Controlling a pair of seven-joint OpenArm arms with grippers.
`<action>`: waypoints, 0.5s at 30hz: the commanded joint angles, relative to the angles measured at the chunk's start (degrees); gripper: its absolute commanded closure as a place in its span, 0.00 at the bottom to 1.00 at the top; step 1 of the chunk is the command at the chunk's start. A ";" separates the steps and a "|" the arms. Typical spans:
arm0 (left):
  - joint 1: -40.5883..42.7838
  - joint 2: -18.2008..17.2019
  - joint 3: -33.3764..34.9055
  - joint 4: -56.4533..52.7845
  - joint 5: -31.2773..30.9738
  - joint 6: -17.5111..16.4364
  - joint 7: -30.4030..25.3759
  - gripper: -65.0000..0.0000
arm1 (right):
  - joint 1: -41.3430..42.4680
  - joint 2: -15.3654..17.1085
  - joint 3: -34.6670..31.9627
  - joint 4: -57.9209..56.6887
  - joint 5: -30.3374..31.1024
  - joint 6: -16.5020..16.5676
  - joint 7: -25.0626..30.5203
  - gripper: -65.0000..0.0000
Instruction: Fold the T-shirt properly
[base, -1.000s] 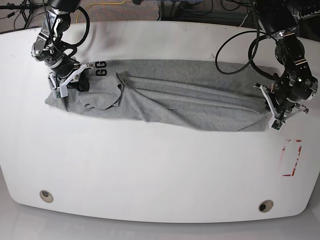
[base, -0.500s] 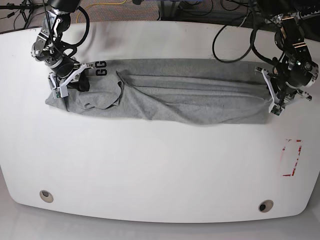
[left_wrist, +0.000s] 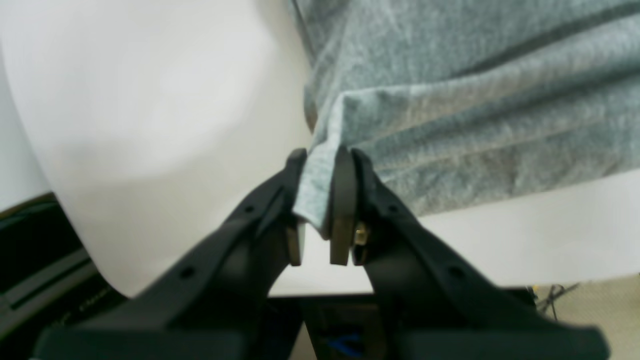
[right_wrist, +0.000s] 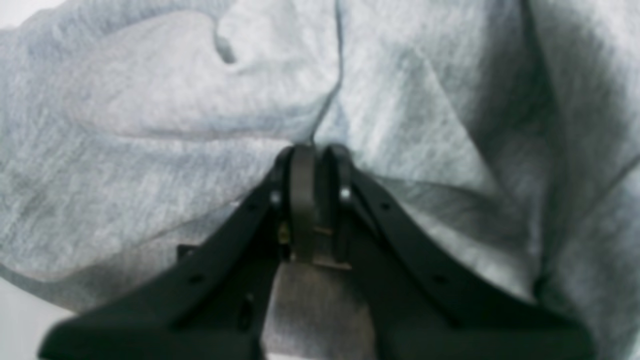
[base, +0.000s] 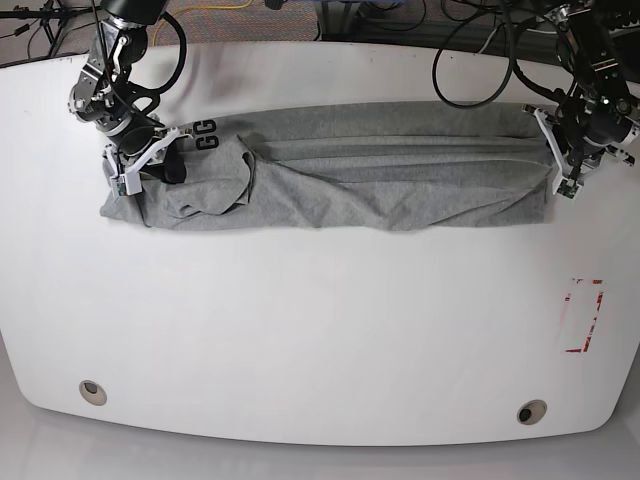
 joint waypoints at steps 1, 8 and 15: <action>0.39 -2.39 -0.78 0.70 1.61 0.01 0.23 0.91 | -0.35 0.51 0.13 -0.15 -2.95 -0.95 -3.13 0.92; 2.59 -3.79 0.53 -2.37 1.70 0.01 0.41 0.89 | -0.27 0.51 0.13 0.03 -2.95 -0.95 -3.13 0.92; 2.85 -5.99 6.51 -6.86 1.61 0.01 0.41 0.59 | -0.62 0.51 0.13 1.52 -2.86 -0.95 -3.21 0.92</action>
